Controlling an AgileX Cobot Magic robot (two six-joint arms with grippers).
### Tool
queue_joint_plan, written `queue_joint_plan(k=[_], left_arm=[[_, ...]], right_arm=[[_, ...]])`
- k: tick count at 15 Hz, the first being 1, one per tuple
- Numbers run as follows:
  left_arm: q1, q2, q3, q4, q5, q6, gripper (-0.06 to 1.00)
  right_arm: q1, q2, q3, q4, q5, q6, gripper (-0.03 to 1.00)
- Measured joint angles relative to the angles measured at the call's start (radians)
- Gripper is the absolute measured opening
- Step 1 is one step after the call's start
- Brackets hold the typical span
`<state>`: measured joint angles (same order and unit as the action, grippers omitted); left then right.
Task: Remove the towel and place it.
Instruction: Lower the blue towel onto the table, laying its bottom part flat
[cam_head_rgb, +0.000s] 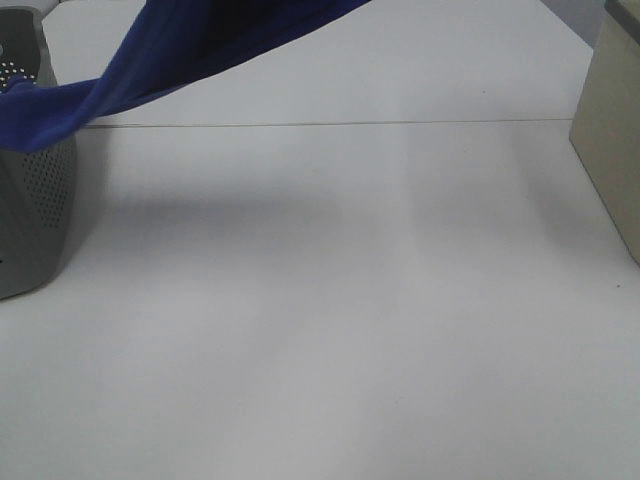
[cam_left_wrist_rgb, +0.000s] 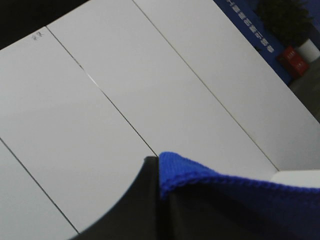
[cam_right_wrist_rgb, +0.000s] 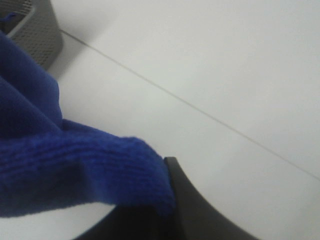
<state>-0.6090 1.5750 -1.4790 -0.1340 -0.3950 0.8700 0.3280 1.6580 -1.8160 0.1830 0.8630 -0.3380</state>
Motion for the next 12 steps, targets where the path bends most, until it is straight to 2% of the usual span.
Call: queue_joint_plan(k=[3, 6, 9, 12], left_arm=[[0.000, 0.004, 0.000, -0.015, -0.115, 0.000, 0.00], [0.009, 0.013, 0.000, -0.016, -0.149, -0.001, 0.00], [0.045, 0.044, -0.059, -0.027, -0.116, -0.057, 0.00], [0.090, 0.127, -0.248, -0.032, -0.026, -0.165, 0.00]], right_arm=[[0.000, -0.003, -0.127, -0.089, -0.004, 0.024, 0.01], [0.000, -0.007, -0.202, -0.183, -0.061, 0.031, 0.01], [0.000, -0.003, -0.206, -0.220, -0.184, 0.031, 0.01], [0.000, 0.027, -0.206, -0.229, -0.385, 0.031, 0.01]])
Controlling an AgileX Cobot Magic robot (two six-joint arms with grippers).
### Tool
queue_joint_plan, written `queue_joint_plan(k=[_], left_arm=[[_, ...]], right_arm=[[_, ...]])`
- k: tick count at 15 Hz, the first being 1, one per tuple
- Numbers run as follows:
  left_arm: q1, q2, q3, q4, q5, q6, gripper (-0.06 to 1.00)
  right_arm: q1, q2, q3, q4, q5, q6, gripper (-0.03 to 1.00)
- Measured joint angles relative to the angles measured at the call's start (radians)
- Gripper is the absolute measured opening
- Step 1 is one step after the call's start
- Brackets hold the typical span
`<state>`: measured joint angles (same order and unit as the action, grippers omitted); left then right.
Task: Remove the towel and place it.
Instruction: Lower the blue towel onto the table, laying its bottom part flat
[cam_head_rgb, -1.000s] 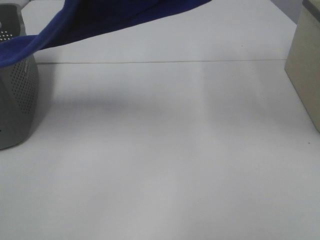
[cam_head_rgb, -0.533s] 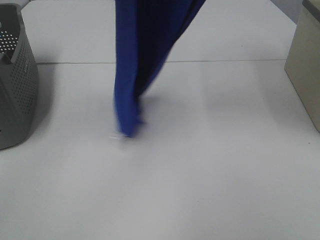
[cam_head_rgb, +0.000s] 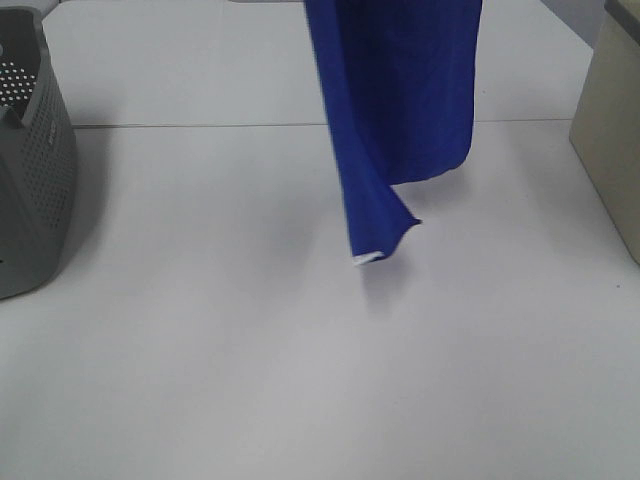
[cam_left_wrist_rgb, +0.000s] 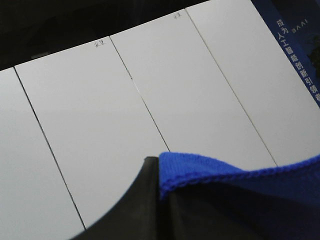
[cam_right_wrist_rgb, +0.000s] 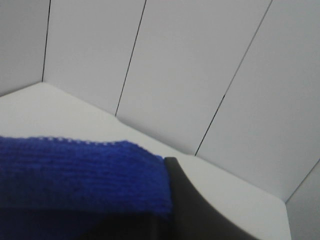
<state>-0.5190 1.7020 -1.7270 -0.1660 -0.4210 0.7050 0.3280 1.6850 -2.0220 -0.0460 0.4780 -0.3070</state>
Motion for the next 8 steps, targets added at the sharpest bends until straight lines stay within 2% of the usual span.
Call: queue_joint_plan(k=[2, 4, 8], left_arm=[[0.028, 0.069, -0.124, -0.001, 0.062, -0.051, 0.00], [0.037, 0.131, -0.231, -0.002, 0.116, -0.065, 0.00], [0.047, 0.200, -0.319, 0.007, 0.128, -0.053, 0.00]], right_arm=[[0.000, 0.022, 0.000, -0.001, -0.114, 0.000, 0.01], [0.000, 0.048, 0.000, -0.009, -0.188, 0.000, 0.01], [0.000, 0.110, -0.038, -0.015, -0.262, 0.003, 0.01]])
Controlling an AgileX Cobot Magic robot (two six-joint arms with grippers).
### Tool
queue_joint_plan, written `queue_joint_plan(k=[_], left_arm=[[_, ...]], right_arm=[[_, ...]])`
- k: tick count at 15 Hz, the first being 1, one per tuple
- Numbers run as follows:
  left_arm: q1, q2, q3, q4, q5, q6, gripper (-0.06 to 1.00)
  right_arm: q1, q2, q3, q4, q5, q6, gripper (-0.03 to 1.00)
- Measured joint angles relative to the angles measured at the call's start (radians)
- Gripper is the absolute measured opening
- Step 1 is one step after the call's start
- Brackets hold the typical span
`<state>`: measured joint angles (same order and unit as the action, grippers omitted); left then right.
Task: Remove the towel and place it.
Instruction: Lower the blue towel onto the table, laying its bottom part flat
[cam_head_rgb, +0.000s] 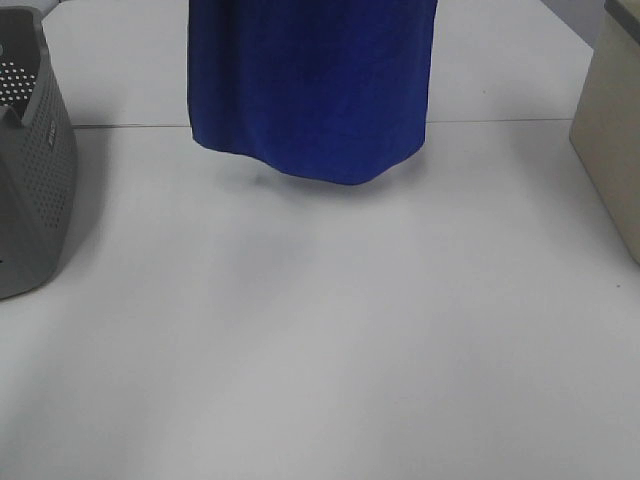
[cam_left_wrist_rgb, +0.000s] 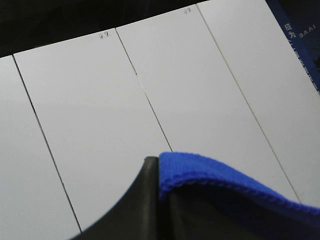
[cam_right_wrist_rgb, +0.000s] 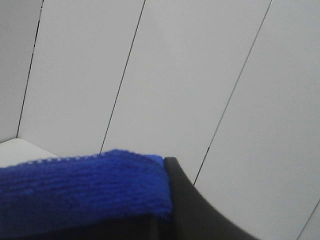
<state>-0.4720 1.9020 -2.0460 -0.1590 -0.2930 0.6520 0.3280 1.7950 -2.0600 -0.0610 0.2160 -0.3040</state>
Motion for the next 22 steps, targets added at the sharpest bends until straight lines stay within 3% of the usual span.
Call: queue_joint_plan(k=[4, 8, 14, 22], left_arm=[[0.064, 0.082, -0.069, 0.000, -0.002, -0.060, 0.00], [0.095, 0.178, -0.169, 0.008, -0.002, -0.088, 0.00], [0.110, 0.283, -0.257, 0.192, -0.023, -0.089, 0.00], [0.140, 0.310, -0.270, 0.215, -0.025, -0.095, 0.00]], right_arm=[[0.000, 0.104, -0.126, 0.002, -0.008, 0.001, 0.01], [0.000, 0.170, -0.148, 0.006, -0.019, 0.004, 0.01], [0.000, 0.214, -0.149, 0.006, -0.077, 0.004, 0.01], [-0.011, 0.225, -0.149, -0.006, -0.097, 0.004, 0.01]])
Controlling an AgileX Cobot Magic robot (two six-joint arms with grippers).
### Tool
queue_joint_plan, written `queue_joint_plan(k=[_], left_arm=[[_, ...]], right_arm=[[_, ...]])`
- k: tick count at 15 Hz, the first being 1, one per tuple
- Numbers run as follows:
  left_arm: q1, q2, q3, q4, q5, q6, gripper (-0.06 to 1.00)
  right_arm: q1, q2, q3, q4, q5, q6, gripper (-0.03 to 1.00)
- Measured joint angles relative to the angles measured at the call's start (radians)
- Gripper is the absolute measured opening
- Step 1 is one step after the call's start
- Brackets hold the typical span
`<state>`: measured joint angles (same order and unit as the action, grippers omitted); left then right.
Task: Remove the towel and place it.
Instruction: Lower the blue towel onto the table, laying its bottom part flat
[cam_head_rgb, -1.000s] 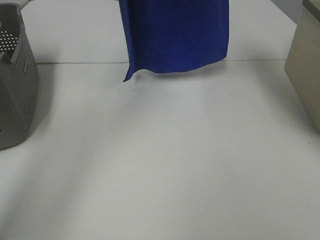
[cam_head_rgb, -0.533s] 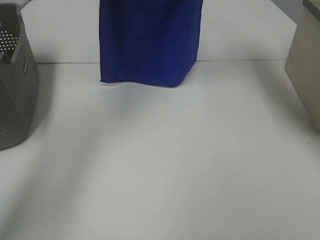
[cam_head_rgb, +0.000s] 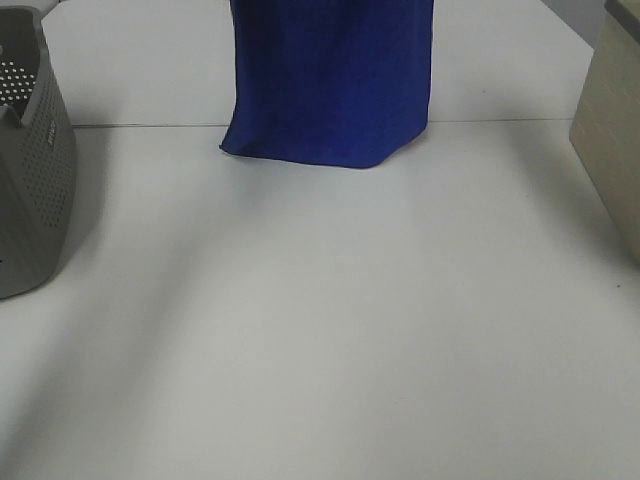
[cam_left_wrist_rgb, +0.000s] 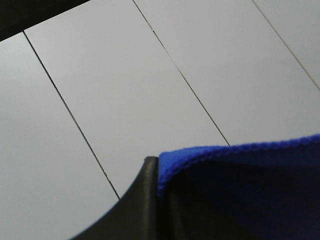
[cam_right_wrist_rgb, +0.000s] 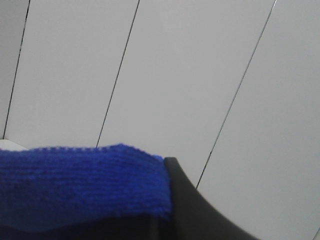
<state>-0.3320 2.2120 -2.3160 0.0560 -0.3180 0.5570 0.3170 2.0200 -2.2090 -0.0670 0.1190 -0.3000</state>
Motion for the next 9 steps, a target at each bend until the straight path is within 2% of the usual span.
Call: queue_joint_plan(k=[4, 7, 9], left_arm=[[0.000, 0.000, 0.000, 0.001, 0.041, -0.001, 0.00], [-0.004, -0.006, 0.000, 0.001, 0.164, -0.004, 0.00], [-0.021, -0.036, 0.000, 0.002, 0.311, -0.004, 0.00]], right_arm=[[-0.004, 0.001, 0.000, 0.001, 0.034, 0.000, 0.01], [-0.004, 0.001, 0.000, 0.024, 0.080, 0.000, 0.01], [-0.004, -0.007, 0.000, 0.050, 0.154, 0.000, 0.01]])
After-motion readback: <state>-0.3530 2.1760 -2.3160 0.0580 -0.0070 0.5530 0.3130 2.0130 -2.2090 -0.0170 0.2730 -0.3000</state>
